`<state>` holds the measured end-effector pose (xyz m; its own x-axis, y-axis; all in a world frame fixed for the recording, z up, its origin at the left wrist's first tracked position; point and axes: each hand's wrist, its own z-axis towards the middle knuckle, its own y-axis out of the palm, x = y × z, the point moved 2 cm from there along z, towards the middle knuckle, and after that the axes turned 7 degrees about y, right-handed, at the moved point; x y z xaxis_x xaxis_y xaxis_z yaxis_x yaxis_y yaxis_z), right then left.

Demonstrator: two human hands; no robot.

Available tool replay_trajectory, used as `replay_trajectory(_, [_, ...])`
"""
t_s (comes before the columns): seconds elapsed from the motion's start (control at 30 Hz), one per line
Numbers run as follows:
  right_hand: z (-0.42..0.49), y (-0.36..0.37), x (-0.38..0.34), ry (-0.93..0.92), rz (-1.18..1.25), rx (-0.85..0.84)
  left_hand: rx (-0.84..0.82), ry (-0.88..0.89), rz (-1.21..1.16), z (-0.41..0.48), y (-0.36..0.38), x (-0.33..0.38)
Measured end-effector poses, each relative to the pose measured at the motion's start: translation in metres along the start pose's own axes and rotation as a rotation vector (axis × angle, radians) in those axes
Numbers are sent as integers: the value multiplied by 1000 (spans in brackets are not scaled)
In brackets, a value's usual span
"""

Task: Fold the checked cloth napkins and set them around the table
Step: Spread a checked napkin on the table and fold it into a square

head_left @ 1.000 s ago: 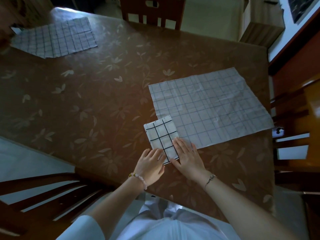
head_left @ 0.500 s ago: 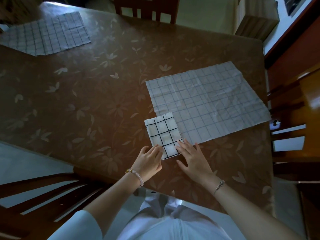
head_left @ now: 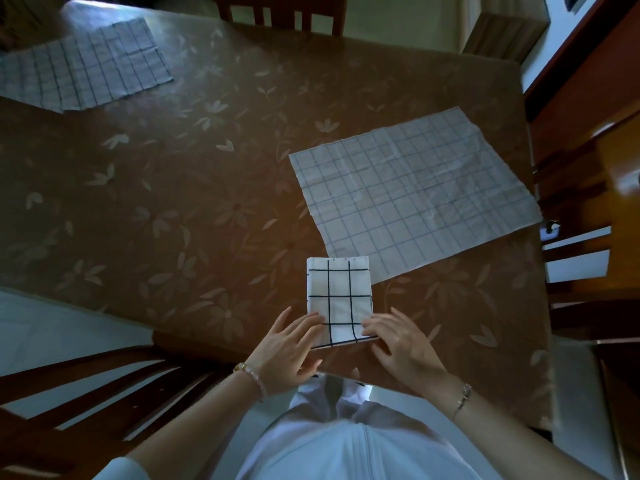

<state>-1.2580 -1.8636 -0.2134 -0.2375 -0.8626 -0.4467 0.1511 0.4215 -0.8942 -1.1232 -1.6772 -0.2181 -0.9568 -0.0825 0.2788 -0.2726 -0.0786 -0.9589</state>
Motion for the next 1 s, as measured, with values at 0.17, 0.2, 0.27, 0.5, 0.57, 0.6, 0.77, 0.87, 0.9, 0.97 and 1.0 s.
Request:
replay_trajectory(0.17, [-11,-2,-6,-5,75,-6,43,-27,-32,2,0,-4])
replay_trajectory(0.2, [-11,-3,-7,-12,77,-3,41,-18,-34,3,-1,-4])
replay_trajectory(0.27, [-10,-5,-8,-21,75,-3,67,-8,-38,6,-3,-5])
replay_trajectory(0.5, [-3,-3,3,-3,-30,-129,201,-29,-95,13,-8,-10])
replay_trajectory(0.57, [0,-7,2,0,-12,-90,218,-101,-183,15,-11,-12])
replay_trajectory(0.6, [2,-8,1,13,13,-68,223,-136,-222,15,-13,-12])
replay_trajectory(0.77, [17,-17,-3,173,186,-72,192,-287,-302,19,-19,-15])
replay_trajectory(0.87, [26,-21,-3,363,288,-142,174,-442,-356,25,-19,-22])
replay_trajectory(0.9, [29,-21,-3,401,321,-138,162,-488,-375,28,-19,-25])
replay_trajectory(0.97, [35,-21,-4,467,387,-105,144,-570,-418,34,-18,-30])
replay_trajectory(1.0, [39,-21,-4,500,407,-83,141,-602,-442,37,-18,-32])
